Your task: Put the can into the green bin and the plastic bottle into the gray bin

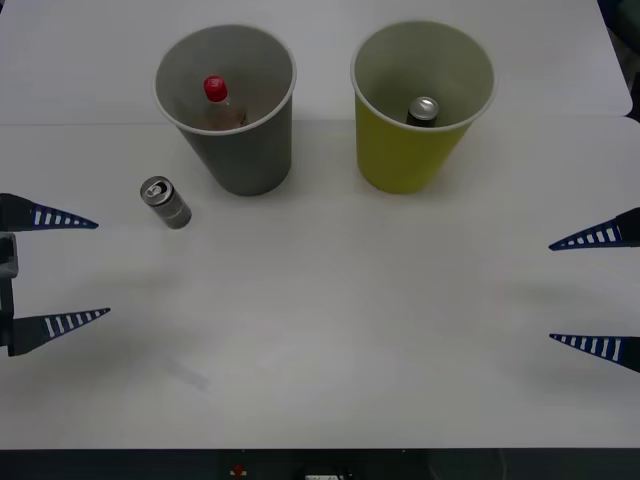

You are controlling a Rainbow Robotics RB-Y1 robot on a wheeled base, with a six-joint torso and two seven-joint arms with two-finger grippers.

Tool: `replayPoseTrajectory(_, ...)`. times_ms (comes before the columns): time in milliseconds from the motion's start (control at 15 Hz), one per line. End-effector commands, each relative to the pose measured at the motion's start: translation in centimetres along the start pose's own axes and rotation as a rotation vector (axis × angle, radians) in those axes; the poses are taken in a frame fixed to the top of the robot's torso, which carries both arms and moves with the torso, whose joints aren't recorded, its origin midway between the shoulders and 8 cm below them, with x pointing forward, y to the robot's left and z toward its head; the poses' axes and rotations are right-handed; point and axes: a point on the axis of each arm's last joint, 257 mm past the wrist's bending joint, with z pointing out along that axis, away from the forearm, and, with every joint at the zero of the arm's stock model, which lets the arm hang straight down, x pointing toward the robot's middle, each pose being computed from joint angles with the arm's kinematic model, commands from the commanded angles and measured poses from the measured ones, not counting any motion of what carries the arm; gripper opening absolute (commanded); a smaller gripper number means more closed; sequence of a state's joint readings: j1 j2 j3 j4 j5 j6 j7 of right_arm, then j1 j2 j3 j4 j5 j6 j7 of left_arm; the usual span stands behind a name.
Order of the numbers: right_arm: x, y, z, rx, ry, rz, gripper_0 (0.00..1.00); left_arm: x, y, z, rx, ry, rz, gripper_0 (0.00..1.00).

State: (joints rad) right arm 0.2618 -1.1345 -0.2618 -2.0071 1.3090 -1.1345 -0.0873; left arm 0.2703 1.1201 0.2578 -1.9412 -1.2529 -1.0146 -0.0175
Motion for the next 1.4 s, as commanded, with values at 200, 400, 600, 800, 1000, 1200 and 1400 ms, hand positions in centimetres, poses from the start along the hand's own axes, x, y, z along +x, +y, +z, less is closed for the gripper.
replayPoseTrajectory(200, 0.0, 0.0, 0.0, 0.0, 0.0, 0.0, 1.0, 1.7, 1.3, -0.5, -0.124, -0.027, -0.175, 1.0)
replayPoseTrajectory(400, 0.0, 0.0, 0.0, 0.0, 0.0, 0.0, 1.0, 2.5, 1.2, -0.2, -0.196, -0.053, -0.289, 1.0)
replayPoseTrajectory(600, 0.0, 0.0, 0.0, 0.0, 0.0, 0.0, 1.0, 3.4, 1.2, 0.4, -0.288, -0.1, -0.456, 1.0)
replayPoseTrajectory(800, 0.0, 0.0, 0.0, 0.0, 0.0, 0.0, 1.0, 4.9, 1.3, 1.0, -0.38, -0.122, -0.626, 1.0)
replayPoseTrajectory(1000, 0.0, 0.0, 0.0, 0.0, 0.0, 0.0, 1.0, 6.9, 0.9, 1.7, -0.461, -0.114, -0.765, 1.0)
replayPoseTrajectory(1200, 0.0, 0.0, 0.0, 0.0, 0.0, 0.0, 1.0, 8.3, 0.2, 2.5, -0.508, -0.105, -0.891, 1.0)
replayPoseTrajectory(1400, 0.0, 0.0, 0.0, 0.0, 0.0, 0.0, 1.0, 8.5, 0.9, 3.8, -0.541, -0.103, -0.932, 1.0)
